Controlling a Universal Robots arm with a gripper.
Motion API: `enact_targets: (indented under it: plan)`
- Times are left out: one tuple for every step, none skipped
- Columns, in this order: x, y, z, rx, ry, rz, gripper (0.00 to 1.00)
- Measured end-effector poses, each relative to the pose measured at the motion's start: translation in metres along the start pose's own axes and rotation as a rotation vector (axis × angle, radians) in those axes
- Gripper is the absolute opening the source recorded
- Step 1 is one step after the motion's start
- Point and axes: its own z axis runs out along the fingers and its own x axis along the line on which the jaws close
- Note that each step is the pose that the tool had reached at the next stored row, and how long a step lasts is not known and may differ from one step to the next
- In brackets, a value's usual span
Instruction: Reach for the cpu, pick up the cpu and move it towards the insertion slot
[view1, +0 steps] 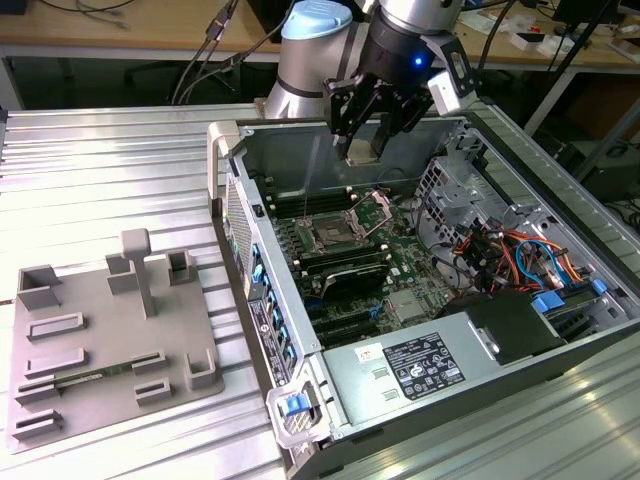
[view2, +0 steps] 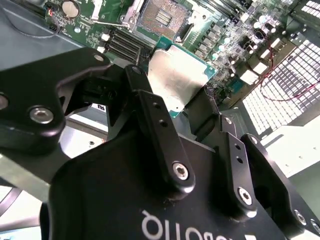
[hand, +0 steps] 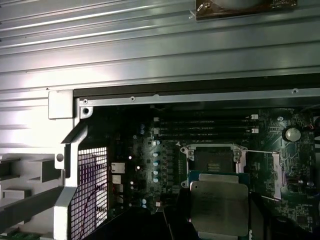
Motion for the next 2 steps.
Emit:
enact_targets:
  plan:
    - [0.0000, 0.0000, 0.0000, 0.0000, 0.0001, 0.000, 0.55]
    - [0.0000, 0.0000, 0.0000, 0.0000, 0.0000, 0.000, 0.55]
